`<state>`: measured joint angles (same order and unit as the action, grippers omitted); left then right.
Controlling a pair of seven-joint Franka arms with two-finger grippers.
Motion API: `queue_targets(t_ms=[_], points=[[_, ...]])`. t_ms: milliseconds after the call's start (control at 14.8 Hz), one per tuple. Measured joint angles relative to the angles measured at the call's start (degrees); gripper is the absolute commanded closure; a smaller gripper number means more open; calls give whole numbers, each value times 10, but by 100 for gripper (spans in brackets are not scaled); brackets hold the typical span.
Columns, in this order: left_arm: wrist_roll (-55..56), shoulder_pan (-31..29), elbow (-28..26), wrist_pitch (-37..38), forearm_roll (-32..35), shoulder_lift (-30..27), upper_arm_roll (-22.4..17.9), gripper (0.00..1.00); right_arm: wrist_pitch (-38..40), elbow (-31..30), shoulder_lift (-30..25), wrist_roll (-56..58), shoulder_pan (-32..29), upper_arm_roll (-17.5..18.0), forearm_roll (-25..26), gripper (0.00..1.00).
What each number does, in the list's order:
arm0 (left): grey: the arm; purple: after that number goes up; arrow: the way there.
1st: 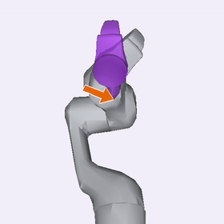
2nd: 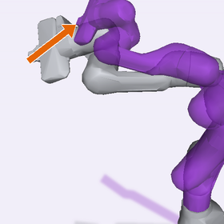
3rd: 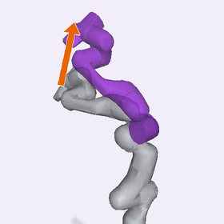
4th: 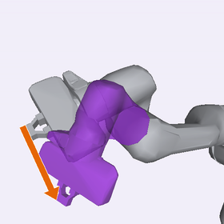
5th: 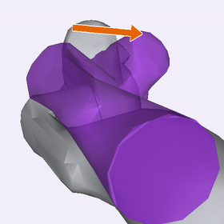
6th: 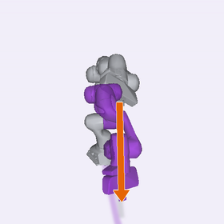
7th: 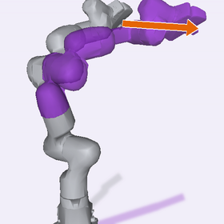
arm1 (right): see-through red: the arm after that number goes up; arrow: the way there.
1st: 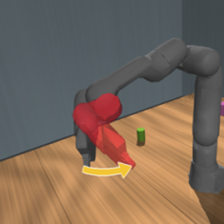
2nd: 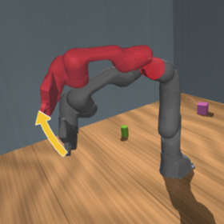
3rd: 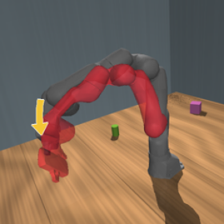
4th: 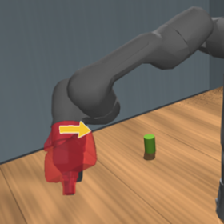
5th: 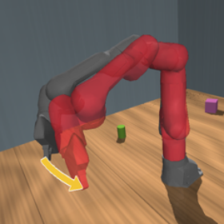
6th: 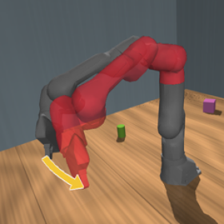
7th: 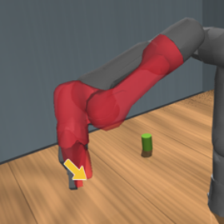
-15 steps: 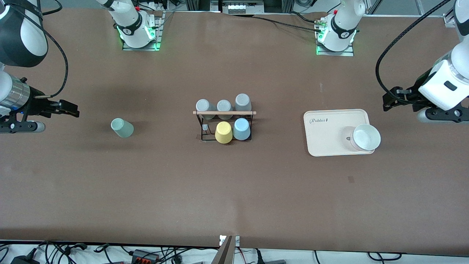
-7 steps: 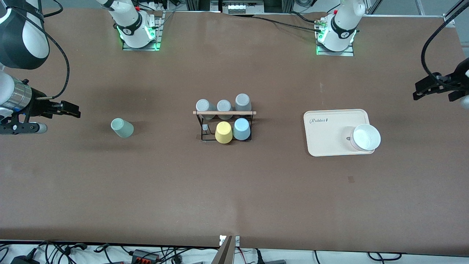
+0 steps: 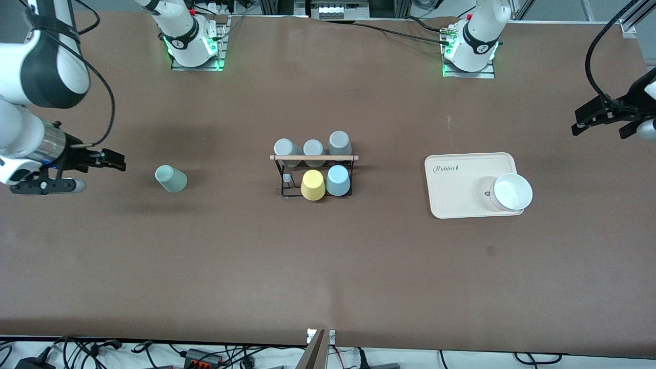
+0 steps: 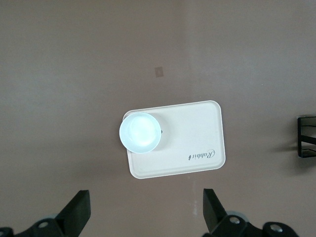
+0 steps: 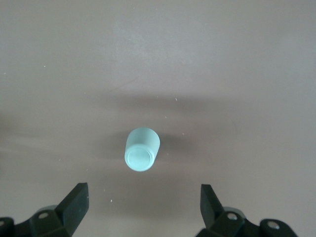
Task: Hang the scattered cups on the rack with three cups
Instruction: 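Reach the right gripper to the pale green cup and grasp it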
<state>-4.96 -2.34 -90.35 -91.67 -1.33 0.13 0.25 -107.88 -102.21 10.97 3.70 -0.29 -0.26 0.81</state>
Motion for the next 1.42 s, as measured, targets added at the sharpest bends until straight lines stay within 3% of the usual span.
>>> queue_targets(t_ms=[203,810,1418], points=[[0,0,-1,-1,0,-2,-1,0,-27,-34,17,-7,9,0,2,0],[8,-1,20,11,-1,-2,-3,0,-102,-58,119,-19,25,0,20,0],[9,3,22,13,-1,3,-1,0,-189,-137,123,-35,25,0,20,0]])
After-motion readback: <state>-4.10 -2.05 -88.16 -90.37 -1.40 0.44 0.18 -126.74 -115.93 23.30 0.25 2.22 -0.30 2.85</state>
